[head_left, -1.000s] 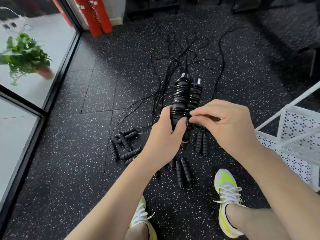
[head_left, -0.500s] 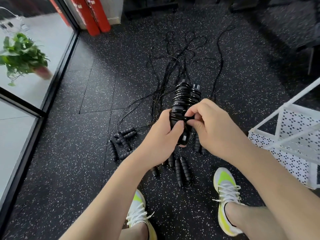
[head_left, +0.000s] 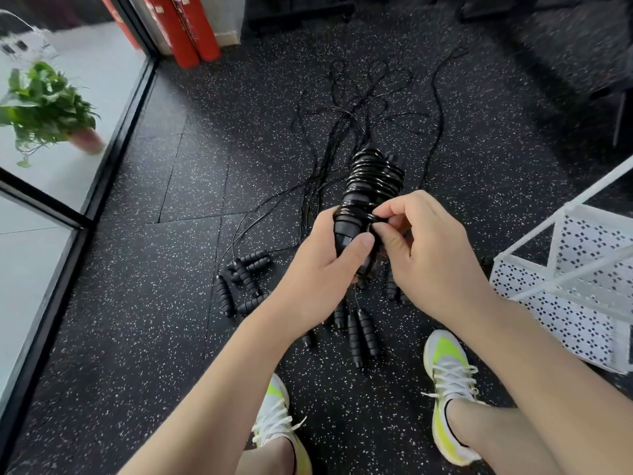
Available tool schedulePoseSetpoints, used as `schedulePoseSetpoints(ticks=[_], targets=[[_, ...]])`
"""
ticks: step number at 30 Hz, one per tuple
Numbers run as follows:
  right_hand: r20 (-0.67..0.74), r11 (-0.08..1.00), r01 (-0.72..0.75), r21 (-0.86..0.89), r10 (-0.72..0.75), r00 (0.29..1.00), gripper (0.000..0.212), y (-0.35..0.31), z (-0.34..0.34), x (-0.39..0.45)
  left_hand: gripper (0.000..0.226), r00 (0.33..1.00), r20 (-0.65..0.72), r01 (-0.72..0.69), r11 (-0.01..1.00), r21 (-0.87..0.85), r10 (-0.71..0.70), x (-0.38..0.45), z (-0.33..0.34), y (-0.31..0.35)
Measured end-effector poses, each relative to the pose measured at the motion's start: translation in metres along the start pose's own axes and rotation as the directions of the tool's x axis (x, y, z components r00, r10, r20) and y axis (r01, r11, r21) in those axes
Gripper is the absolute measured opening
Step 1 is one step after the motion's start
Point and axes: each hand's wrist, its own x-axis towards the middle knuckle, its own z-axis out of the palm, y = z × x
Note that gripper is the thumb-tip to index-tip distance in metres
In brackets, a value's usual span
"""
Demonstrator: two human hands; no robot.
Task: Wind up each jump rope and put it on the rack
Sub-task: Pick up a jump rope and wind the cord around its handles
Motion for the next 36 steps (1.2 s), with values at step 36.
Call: schedulePoseSetpoints(ticks=[36], targets=[[-0.019,0.995,-0.016,0.094,0.018,1.000,0.011,0.006,-0.001,-0.002,0.028,0.999,-0.036,0.022,0.996,-0.089,-0.025,0.004,0.008,-0.006]])
